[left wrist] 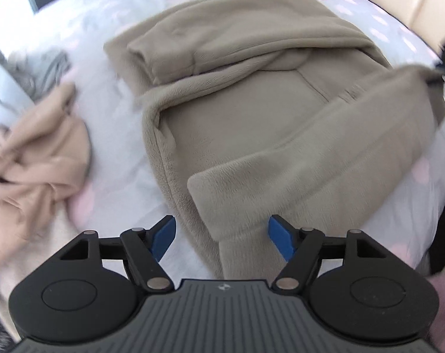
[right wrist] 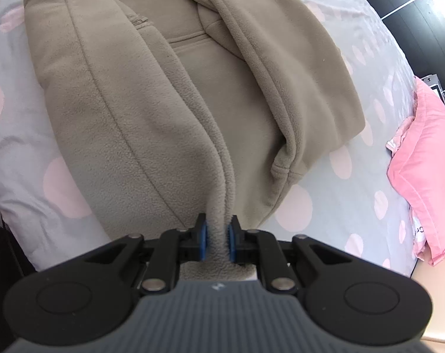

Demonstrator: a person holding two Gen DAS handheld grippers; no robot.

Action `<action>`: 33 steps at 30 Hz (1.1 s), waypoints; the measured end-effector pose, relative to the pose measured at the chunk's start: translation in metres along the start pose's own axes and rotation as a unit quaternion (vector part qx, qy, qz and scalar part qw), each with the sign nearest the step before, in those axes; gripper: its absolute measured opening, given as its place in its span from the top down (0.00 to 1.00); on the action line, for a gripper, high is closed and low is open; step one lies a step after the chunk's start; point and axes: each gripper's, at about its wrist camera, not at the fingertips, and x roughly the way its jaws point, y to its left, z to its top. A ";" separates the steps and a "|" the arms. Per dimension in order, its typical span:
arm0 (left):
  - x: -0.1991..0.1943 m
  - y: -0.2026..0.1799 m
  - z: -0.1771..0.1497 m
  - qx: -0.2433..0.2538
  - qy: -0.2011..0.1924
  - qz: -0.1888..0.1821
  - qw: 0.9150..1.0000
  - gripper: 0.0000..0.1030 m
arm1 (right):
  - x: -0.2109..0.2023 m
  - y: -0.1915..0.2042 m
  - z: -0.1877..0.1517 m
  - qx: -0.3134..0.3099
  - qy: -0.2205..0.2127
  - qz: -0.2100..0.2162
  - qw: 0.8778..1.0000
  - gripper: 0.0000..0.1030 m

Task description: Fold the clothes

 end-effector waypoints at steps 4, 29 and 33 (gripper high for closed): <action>0.022 0.010 0.009 -0.030 0.009 -0.014 0.999 0.38 | -0.002 0.001 -0.001 -0.001 0.001 -0.002 1.000 0.85; -0.138 0.008 0.082 -0.011 -0.206 0.060 0.977 0.88 | -0.089 -0.057 0.023 0.027 -0.105 -0.143 0.984 0.85; -0.141 0.016 0.137 -0.011 -0.224 0.097 0.970 0.88 | -0.093 -0.100 0.059 0.052 -0.116 -0.198 0.972 0.85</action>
